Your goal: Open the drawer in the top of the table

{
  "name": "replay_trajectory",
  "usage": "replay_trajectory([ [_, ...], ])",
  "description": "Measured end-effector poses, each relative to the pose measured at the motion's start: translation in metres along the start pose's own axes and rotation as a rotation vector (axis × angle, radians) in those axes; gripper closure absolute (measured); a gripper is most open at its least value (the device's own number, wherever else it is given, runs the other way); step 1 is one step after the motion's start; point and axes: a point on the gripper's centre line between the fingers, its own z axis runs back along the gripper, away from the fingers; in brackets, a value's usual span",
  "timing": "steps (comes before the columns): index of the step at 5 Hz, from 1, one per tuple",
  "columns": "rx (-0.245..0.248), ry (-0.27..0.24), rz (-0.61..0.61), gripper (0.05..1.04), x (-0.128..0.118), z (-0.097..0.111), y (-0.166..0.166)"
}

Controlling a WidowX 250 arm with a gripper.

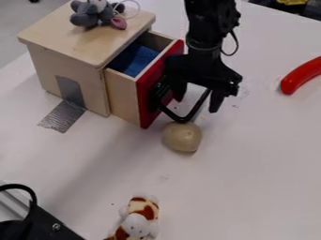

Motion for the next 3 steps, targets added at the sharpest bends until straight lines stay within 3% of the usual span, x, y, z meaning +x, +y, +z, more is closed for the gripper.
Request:
replay_trajectory([
  [2, -0.046, -0.031, -0.023, 0.083, -0.007, 0.052, -0.009],
  [3, -0.068, 0.003, -0.044, 0.083, -0.018, 0.057, -0.008],
])
